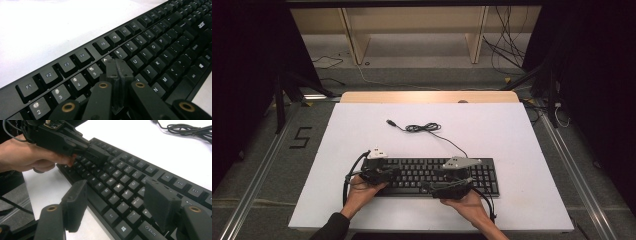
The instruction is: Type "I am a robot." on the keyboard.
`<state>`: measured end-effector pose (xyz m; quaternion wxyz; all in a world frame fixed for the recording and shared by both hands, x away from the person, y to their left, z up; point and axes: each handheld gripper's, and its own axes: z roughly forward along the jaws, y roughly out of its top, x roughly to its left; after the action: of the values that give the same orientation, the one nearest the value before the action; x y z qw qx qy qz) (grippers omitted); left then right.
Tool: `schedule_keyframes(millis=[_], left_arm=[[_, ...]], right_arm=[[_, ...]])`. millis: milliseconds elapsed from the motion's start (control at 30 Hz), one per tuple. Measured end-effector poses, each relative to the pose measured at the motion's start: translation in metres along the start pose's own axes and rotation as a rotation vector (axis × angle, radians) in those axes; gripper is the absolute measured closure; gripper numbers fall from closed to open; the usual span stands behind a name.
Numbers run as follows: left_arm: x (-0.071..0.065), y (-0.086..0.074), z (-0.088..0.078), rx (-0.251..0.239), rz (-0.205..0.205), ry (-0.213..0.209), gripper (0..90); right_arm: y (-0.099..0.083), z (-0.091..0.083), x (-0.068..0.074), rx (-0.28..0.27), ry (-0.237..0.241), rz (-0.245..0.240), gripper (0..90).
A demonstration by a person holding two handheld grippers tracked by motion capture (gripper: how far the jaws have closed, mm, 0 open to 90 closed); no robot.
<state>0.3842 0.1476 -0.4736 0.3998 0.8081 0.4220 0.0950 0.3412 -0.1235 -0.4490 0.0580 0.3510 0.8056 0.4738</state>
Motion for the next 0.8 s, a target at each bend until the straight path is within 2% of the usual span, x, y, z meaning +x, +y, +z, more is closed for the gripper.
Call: schedule_keyframes(millis=[467, 567, 667, 800], left_arm=[[0.0004, -0.0024, 0.0036, 0.024, 0.022, 0.019, 89.2], [-0.0002, -0.0027, 0.0038, 0.017, 0.012, 0.019, 89.1], [-0.0005, -0.0021, 0.0021, 0.019, 0.019, 0.027, 88.9], [0.0, -0.0008, -0.0044, -0.015, 0.012, 0.023, 86.1]], right_arm=[[0.0007, -0.0016, -0.0007, -0.01, -0.006, 0.005, 36.7], [0.0007, -0.002, -0.0008, -0.009, -0.007, 0.004, 36.7], [0.001, -0.0025, -0.0009, -0.009, -0.006, 0.004, 36.7], [0.0008, -0.0015, -0.0014, -0.01, -0.008, 0.005, 36.7]])
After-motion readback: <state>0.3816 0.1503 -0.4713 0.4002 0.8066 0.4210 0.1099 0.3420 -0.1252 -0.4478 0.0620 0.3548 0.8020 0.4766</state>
